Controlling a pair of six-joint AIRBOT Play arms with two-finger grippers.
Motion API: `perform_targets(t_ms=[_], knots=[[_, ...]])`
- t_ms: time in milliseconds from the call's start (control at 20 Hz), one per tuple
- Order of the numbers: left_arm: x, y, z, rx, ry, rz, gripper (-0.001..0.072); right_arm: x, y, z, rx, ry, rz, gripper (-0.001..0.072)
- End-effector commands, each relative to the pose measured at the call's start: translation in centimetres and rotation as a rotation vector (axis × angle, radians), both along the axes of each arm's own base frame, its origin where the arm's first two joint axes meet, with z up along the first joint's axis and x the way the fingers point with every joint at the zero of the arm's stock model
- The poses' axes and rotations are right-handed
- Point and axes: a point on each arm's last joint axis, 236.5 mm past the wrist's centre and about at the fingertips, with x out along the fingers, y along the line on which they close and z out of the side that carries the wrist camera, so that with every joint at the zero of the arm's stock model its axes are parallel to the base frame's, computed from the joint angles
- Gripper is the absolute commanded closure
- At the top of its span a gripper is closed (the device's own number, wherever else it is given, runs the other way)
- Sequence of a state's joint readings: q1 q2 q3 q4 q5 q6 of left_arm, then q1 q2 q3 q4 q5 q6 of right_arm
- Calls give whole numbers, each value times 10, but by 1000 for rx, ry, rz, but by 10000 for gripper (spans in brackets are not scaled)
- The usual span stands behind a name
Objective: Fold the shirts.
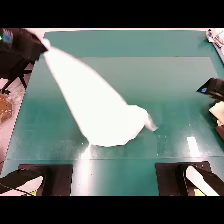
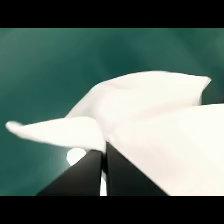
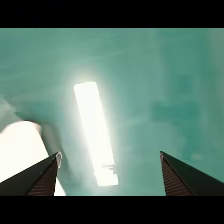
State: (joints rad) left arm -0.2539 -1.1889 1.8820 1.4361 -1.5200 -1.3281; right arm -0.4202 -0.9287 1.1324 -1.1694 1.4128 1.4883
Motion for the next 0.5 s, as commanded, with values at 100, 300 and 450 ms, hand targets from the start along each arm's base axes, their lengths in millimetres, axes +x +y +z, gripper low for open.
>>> perform_targets(t_ms=[100,300,450], knots=[[2,41,-95,166,212,143,687,-8,61,-57,165,38,114,9],[-1,42,-150,201,302,136,687,-32,128,-110,210,224,320,9],[-6,43,-171,217,343,130,687,-47,194,-131,276,305,475,10]])
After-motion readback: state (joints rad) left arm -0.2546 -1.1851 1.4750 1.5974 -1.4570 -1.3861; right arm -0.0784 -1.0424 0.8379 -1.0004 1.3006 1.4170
